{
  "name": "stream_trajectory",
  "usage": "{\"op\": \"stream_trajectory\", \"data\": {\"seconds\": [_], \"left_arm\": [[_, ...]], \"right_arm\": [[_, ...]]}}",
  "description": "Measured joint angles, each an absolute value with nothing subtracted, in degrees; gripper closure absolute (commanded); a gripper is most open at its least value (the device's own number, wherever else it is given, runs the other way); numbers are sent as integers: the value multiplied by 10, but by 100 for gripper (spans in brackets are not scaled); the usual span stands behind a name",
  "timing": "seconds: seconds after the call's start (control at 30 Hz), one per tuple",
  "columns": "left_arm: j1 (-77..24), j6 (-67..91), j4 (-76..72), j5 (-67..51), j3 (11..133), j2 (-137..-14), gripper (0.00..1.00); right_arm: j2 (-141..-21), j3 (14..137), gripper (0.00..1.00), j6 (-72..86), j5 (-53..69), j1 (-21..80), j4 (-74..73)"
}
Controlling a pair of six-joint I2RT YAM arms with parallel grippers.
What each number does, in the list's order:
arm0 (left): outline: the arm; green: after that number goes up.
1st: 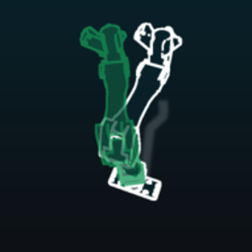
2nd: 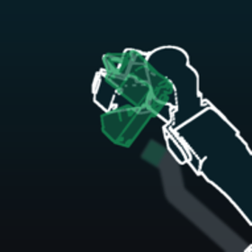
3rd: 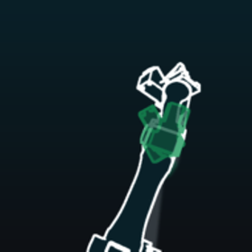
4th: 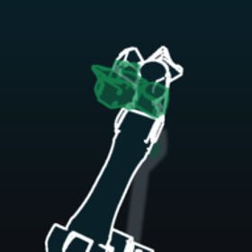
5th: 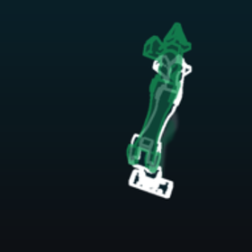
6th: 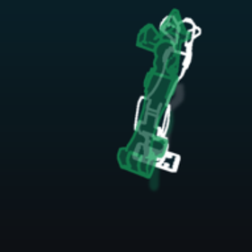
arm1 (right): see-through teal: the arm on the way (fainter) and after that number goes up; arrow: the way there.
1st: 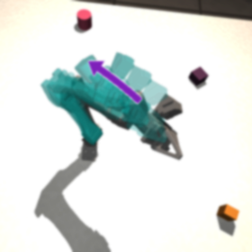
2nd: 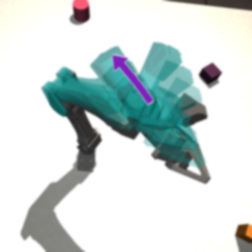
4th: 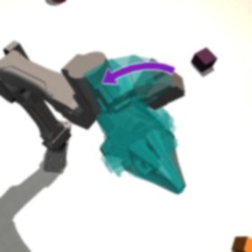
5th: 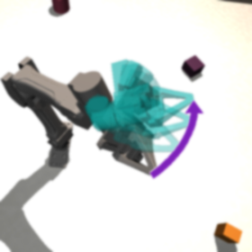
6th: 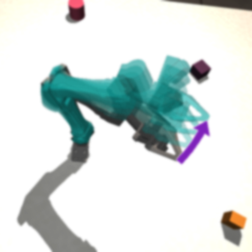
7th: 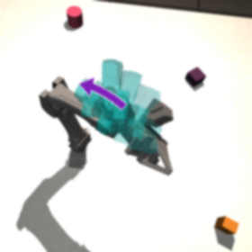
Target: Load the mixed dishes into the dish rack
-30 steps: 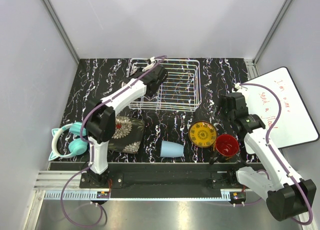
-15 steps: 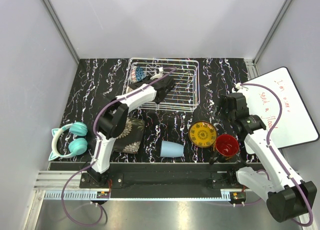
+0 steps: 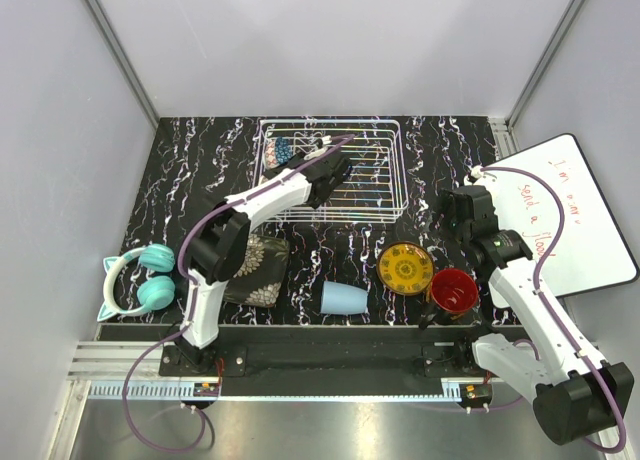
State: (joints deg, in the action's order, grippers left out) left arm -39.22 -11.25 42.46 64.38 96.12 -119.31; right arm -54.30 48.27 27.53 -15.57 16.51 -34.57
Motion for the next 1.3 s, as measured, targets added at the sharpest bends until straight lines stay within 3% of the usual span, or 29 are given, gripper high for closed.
{"op": "stream_trajectory", "data": {"seconds": [0.37,0.4,0.57,0.63,0.67,0.73,0.77,1.07,1.3], "left_arm": [[-394,-122,419,616,932,-1189,52],[-394,-121,419,616,932,-1189,40],[-394,-120,418,613,933,-1188,35],[-394,-121,422,612,937,-1188,27],[-394,-122,425,611,940,-1187,17],[-394,-124,433,607,951,-1182,15],[-394,-125,437,603,957,-1177,5],[-369,-106,487,470,1006,-1045,1],[-180,-82,479,319,981,-924,1]], "right_arm": [[-534,483,18,283,-155,165,-346],[-533,483,18,283,-155,165,-346],[-533,483,18,284,-155,165,-346],[-533,483,18,284,-154,165,-346],[-533,483,18,284,-155,165,-346],[-533,483,18,283,-155,165,-346],[-533,483,18,283,-155,165,-346],[-558,483,18,281,-149,165,-343],[-717,614,17,292,-27,165,-328]]}}
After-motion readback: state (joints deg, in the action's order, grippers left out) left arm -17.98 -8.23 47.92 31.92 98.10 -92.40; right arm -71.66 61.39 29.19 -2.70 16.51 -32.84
